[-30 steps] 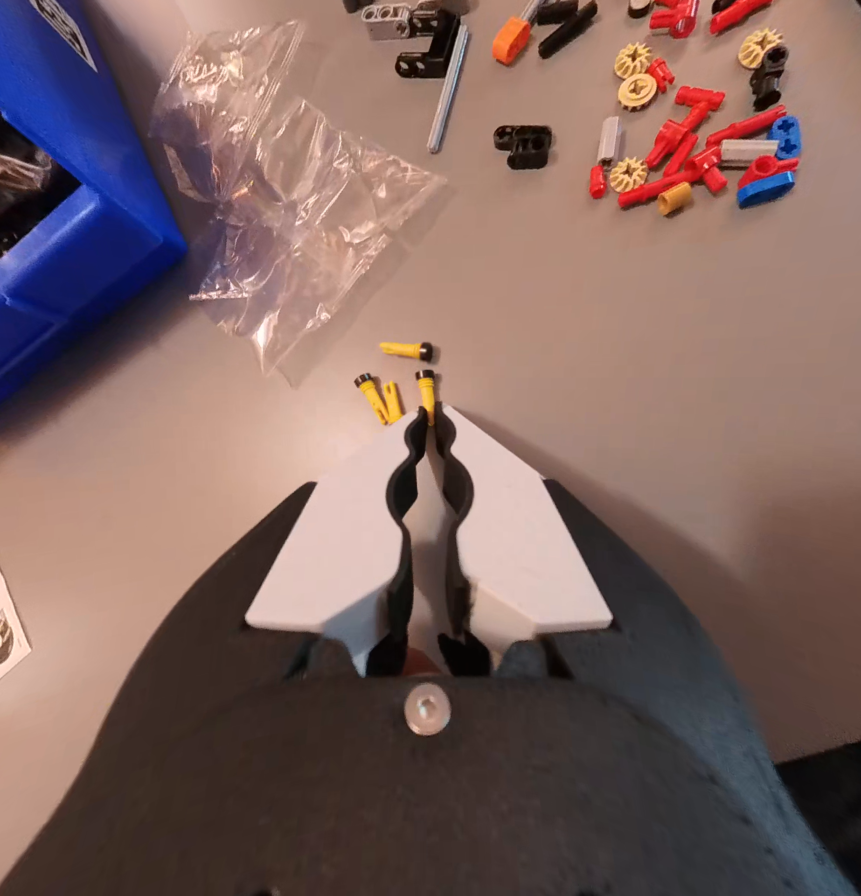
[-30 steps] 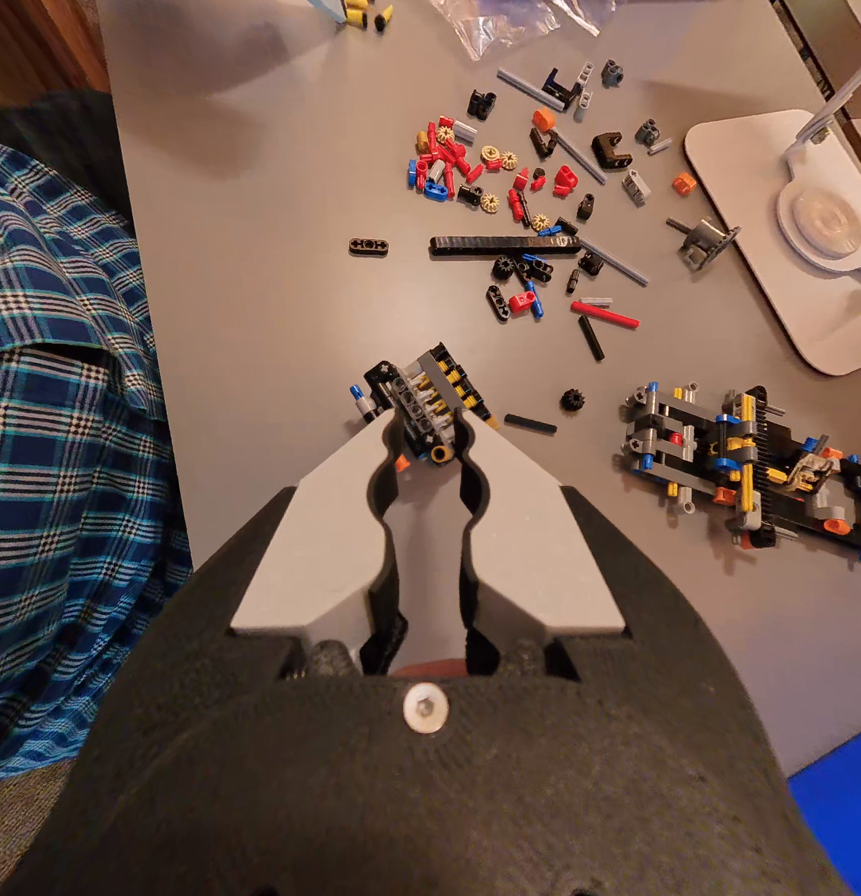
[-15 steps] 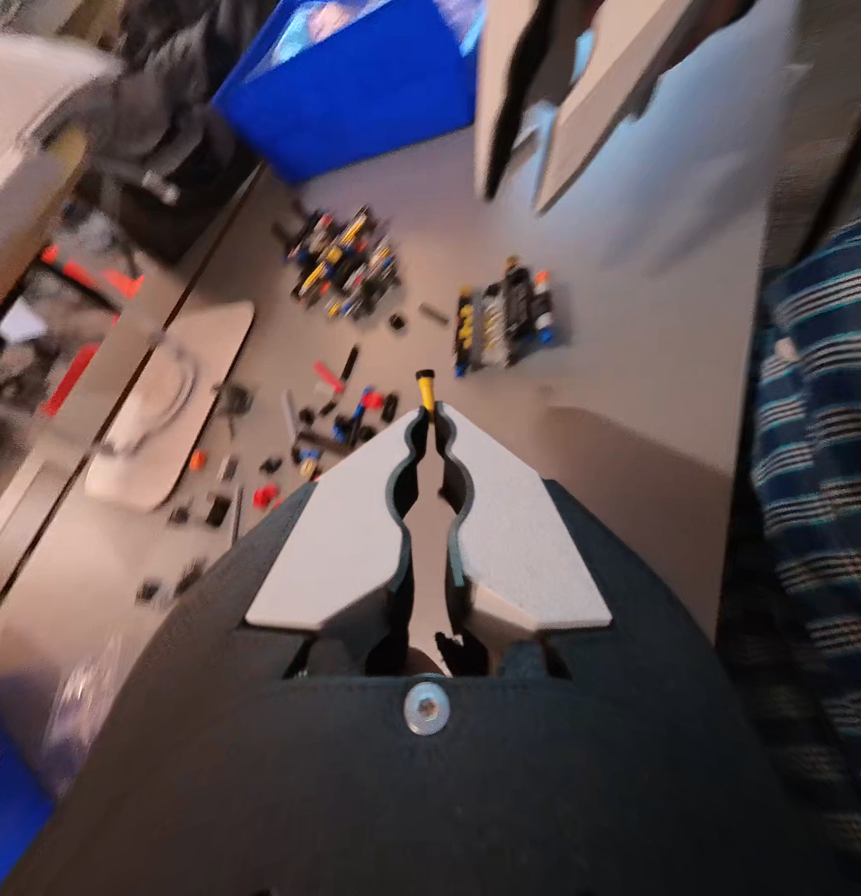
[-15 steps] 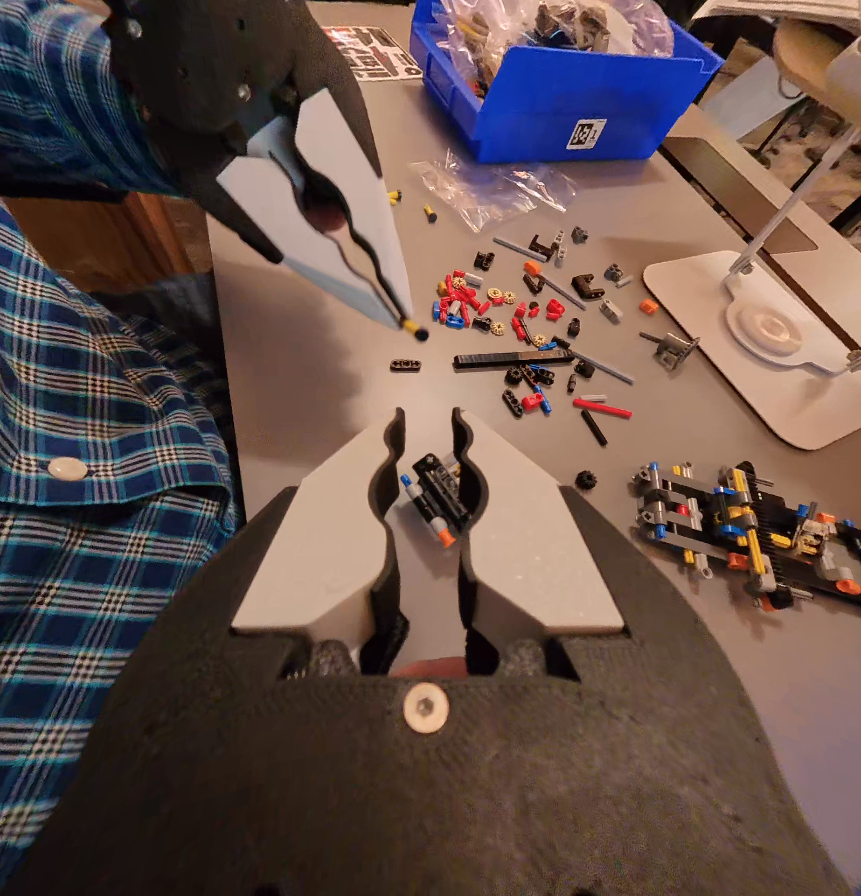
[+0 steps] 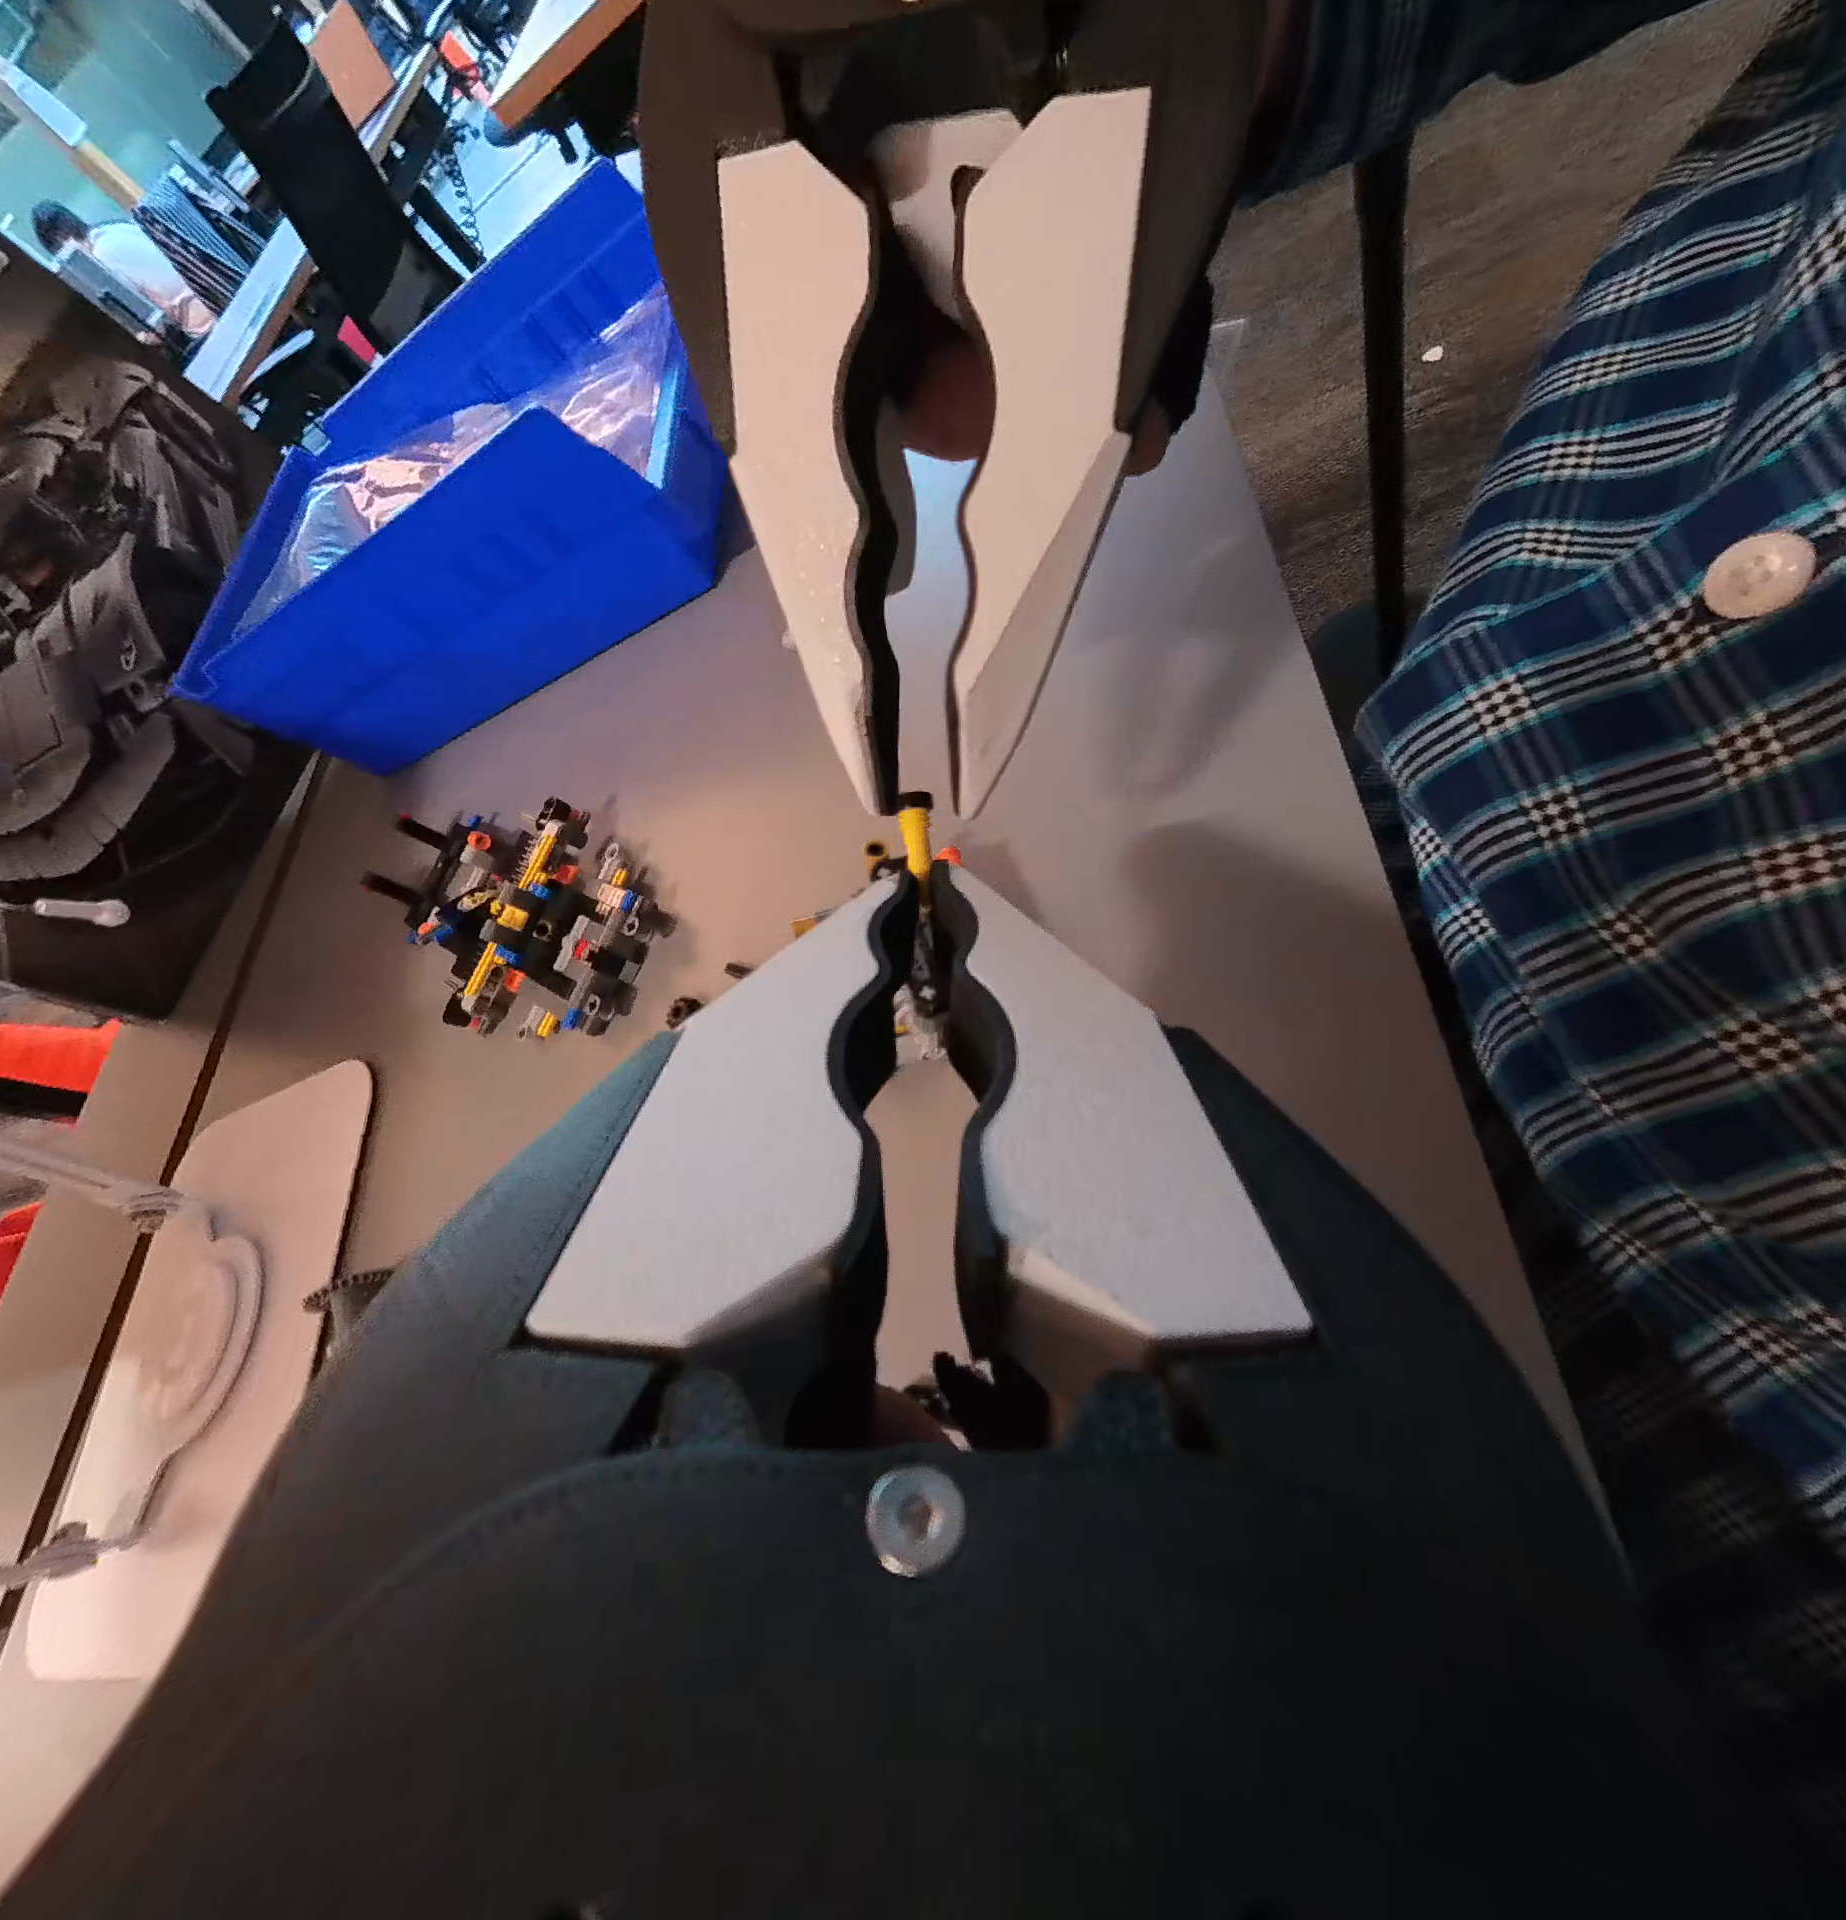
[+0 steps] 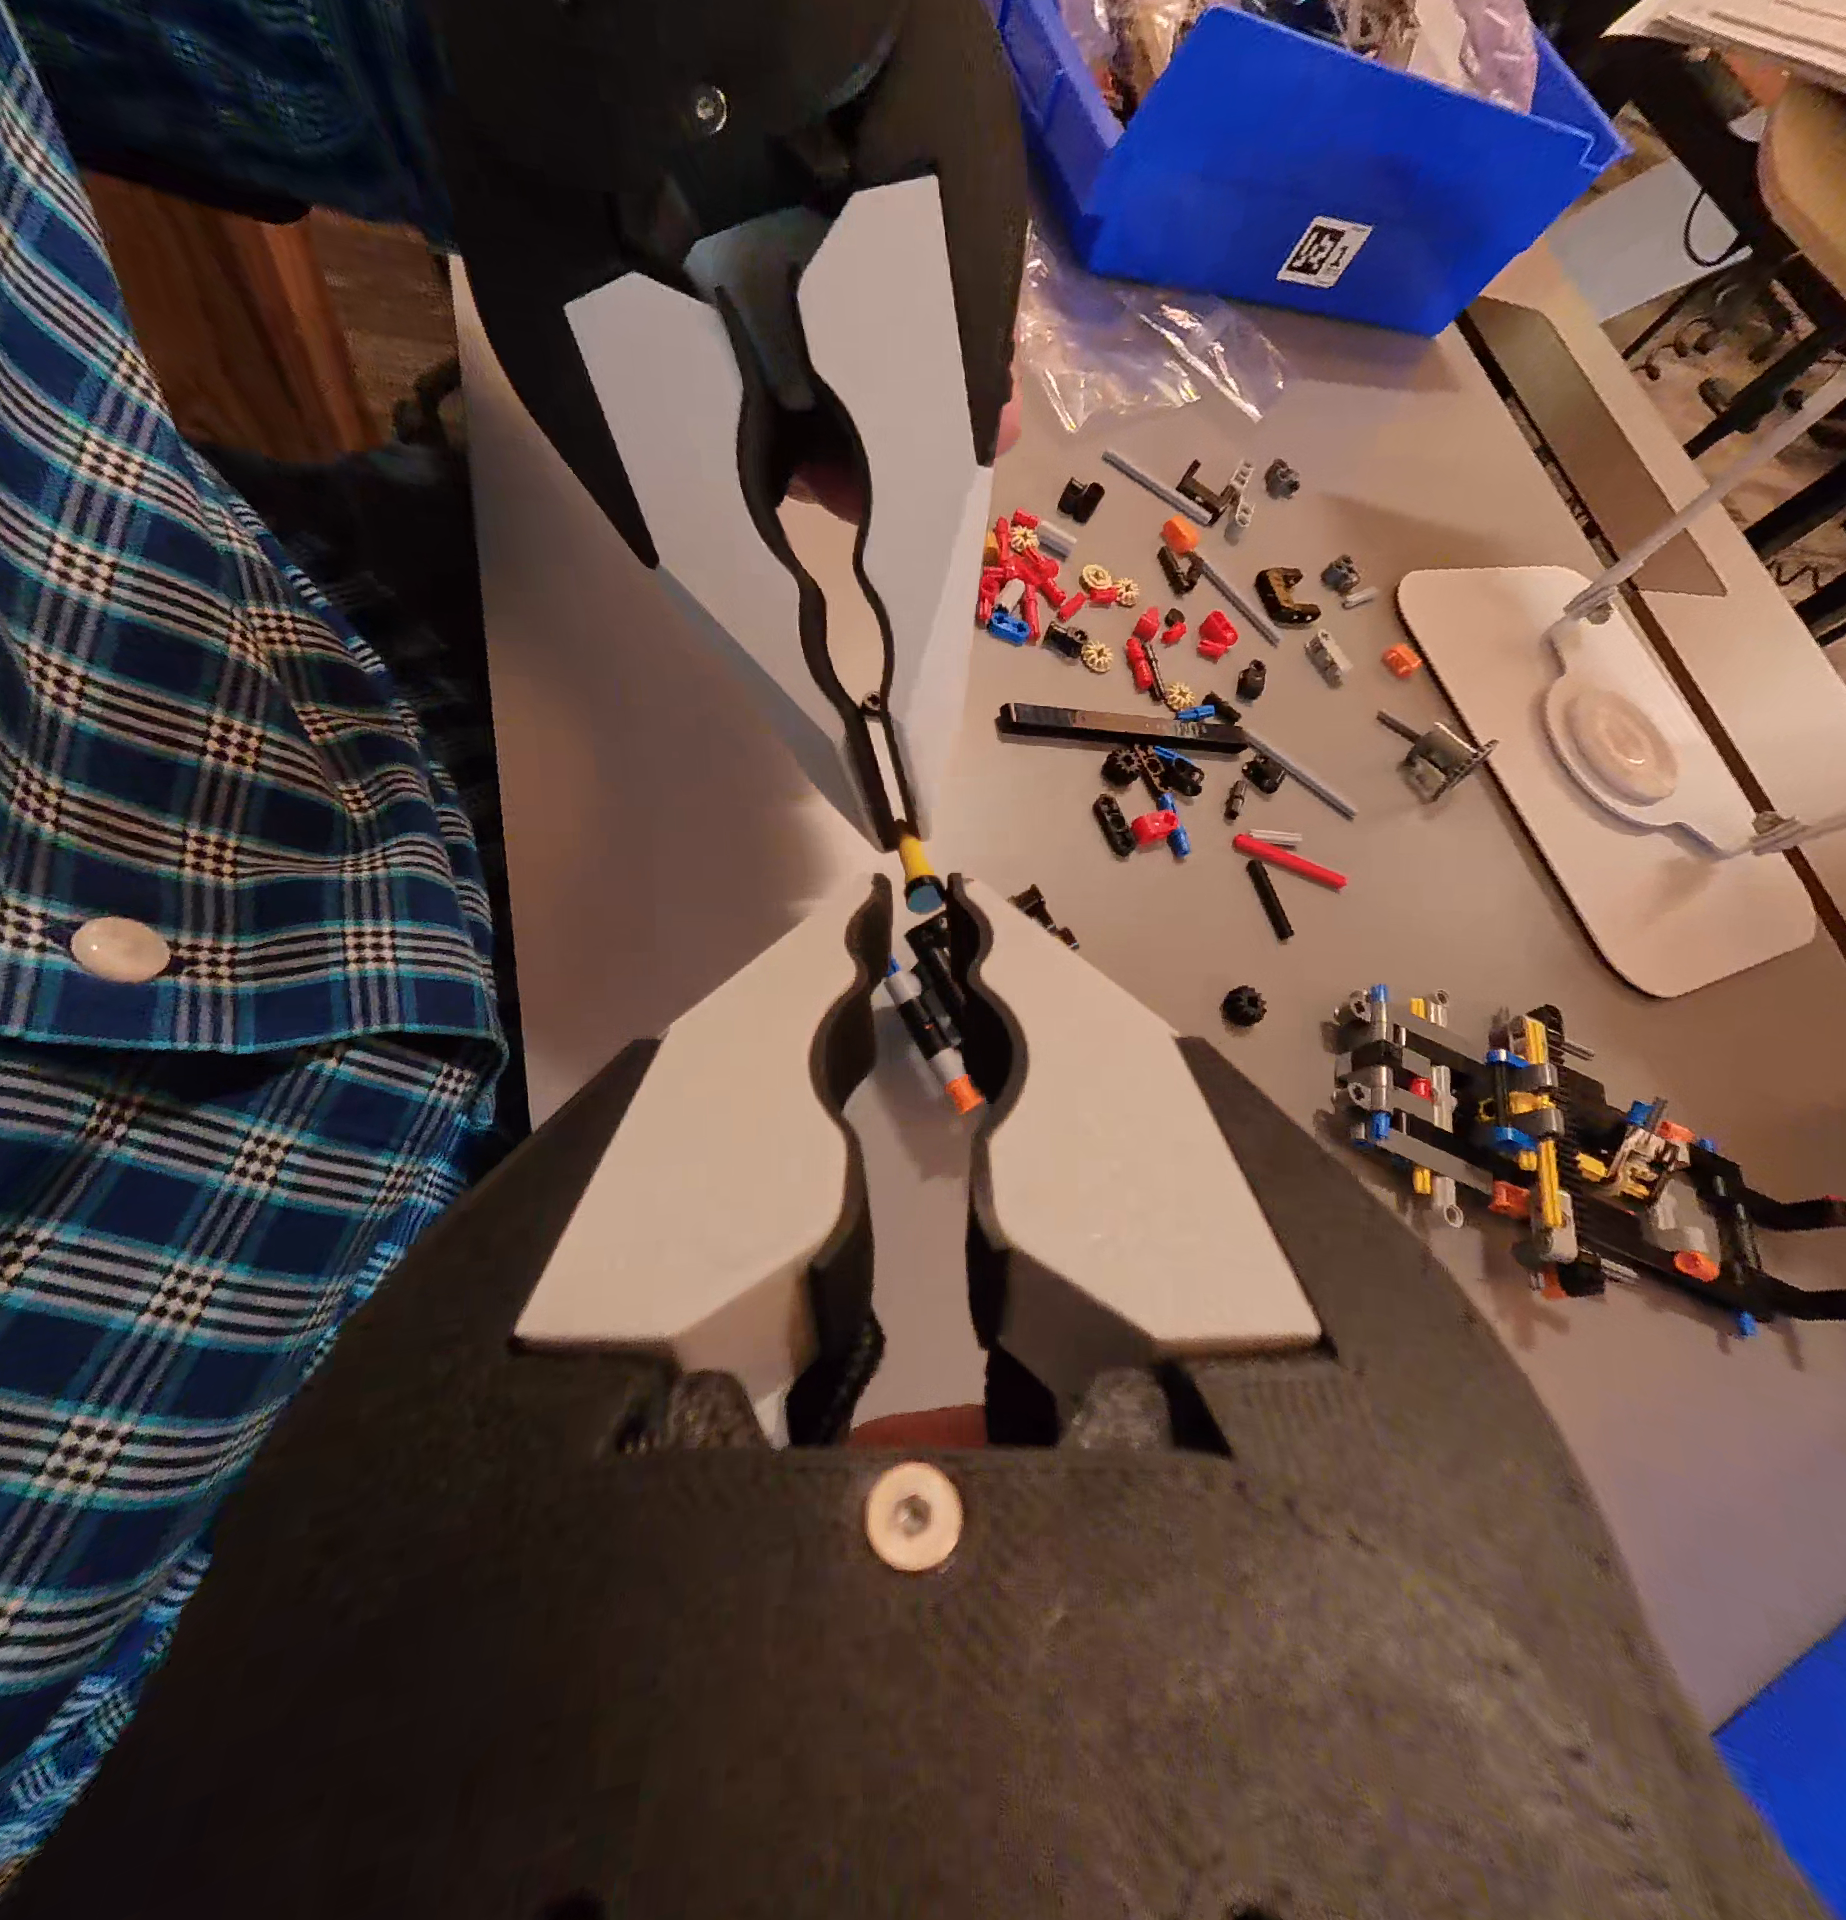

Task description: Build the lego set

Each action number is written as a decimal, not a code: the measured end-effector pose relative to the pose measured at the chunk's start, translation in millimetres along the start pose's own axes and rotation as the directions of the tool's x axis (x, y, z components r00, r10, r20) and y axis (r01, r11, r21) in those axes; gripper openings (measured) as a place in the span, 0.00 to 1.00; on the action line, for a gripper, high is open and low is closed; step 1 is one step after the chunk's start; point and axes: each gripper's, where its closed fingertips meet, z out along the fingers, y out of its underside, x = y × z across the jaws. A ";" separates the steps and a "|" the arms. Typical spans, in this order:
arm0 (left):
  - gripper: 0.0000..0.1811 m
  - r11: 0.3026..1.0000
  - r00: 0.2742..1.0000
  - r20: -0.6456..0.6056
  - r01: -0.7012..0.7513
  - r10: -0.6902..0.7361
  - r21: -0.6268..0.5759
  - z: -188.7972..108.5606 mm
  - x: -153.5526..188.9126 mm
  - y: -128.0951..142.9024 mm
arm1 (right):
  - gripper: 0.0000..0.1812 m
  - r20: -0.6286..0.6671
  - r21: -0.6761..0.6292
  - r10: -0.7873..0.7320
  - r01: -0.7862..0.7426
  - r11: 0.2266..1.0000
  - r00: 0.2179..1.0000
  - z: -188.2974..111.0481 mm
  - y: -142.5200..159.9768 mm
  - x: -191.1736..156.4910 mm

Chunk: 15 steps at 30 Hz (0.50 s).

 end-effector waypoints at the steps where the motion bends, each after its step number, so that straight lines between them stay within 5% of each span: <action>1: 0.00 1.000 1.000 -0.012 0.000 0.000 0.005 0.7 1.2 -1.4 | 0.03 -0.002 -0.001 -0.003 0.003 1.000 1.000 -0.4 0.5 0.2; 8: 0.00 0.999 0.998 -0.034 0.045 -0.045 0.016 5.0 -0.1 -2.4 | 0.03 -0.011 -0.018 -0.002 0.002 1.000 1.000 -2.7 6.1 4.3; 11: 0.19 0.991 0.990 -0.026 0.137 -0.137 -0.001 2.4 -12.5 7.6 | 0.03 -0.038 -0.041 0.029 -0.031 0.999 0.999 -7.9 14.6 12.0; 15: 0.38 0.934 0.941 -0.117 0.287 -0.317 -0.214 12.0 -9.7 64.8 | 0.03 -0.078 -0.089 0.072 -0.079 0.993 0.994 -15.5 33.3 19.5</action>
